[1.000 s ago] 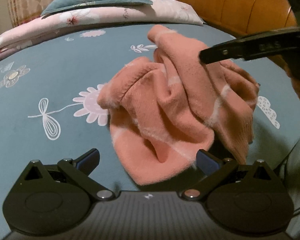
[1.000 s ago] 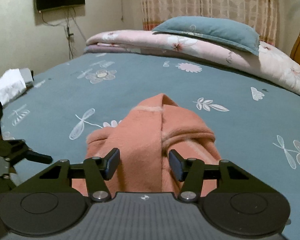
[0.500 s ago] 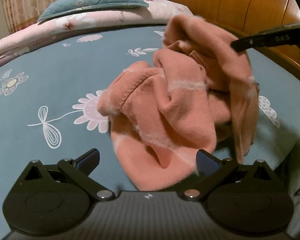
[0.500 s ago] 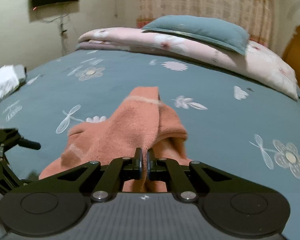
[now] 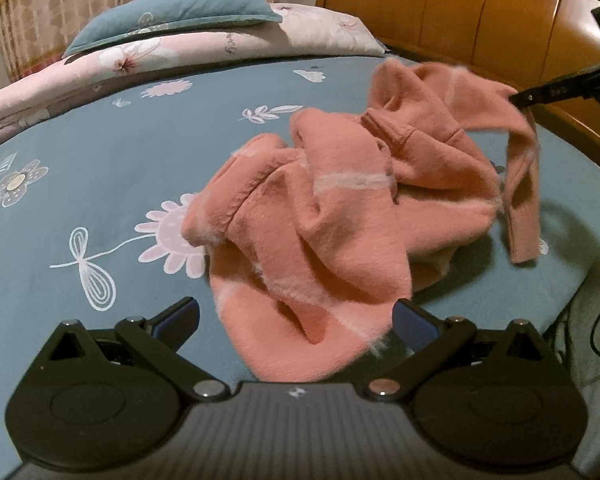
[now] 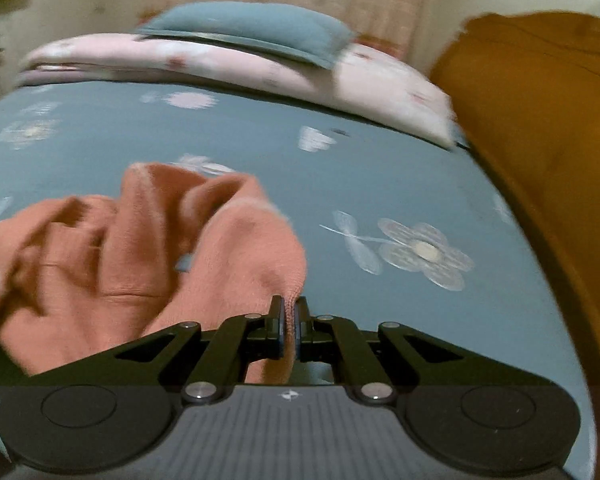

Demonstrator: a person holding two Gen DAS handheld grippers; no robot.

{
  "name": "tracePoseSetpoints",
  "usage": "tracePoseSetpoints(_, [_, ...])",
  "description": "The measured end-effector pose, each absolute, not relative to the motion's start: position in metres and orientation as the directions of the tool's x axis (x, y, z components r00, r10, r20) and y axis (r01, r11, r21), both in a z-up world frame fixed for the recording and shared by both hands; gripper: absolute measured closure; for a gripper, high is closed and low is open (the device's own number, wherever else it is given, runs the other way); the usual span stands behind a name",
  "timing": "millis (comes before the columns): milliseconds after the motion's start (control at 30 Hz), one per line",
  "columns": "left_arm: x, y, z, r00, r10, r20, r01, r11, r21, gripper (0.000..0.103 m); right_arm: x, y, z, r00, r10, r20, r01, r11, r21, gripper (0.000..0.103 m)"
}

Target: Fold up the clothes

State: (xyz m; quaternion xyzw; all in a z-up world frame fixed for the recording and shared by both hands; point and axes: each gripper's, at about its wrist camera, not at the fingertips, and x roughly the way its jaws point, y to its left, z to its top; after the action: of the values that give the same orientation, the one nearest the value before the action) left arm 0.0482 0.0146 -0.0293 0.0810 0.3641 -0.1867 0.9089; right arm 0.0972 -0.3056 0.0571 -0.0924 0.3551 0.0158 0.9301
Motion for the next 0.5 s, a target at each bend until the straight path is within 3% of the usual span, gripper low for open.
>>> tracePoseSetpoints(133, [0.047,0.012,-0.029,0.669,-0.277,-0.689,0.412,0.911,0.033,0.001,0.094,-0.306,0.057,0.755,-0.089,-0.650,-0.035,0.984,-0.175,0.086])
tracePoseSetpoints(200, [0.047,0.011,-0.030,0.664,-0.278,-0.694,0.416,0.909,0.033,0.001,0.089,-0.304,0.061,0.769,-0.053,-0.637,-0.053,0.988,-0.146,0.085])
tracePoseSetpoints(300, [0.048,0.010,-0.031,0.656,-0.280,-0.701,0.419,0.907,0.031,0.001,0.082,-0.292,0.066,0.779,0.023,-0.626,-0.119,0.987,-0.111,0.075])
tracePoseSetpoints(500, [0.045,0.010,-0.031,0.638,-0.298,-0.710,0.451,0.892,0.031,0.001,0.080,-0.259,0.069,0.764,0.159,-0.626,-0.251,0.966,-0.061,0.073])
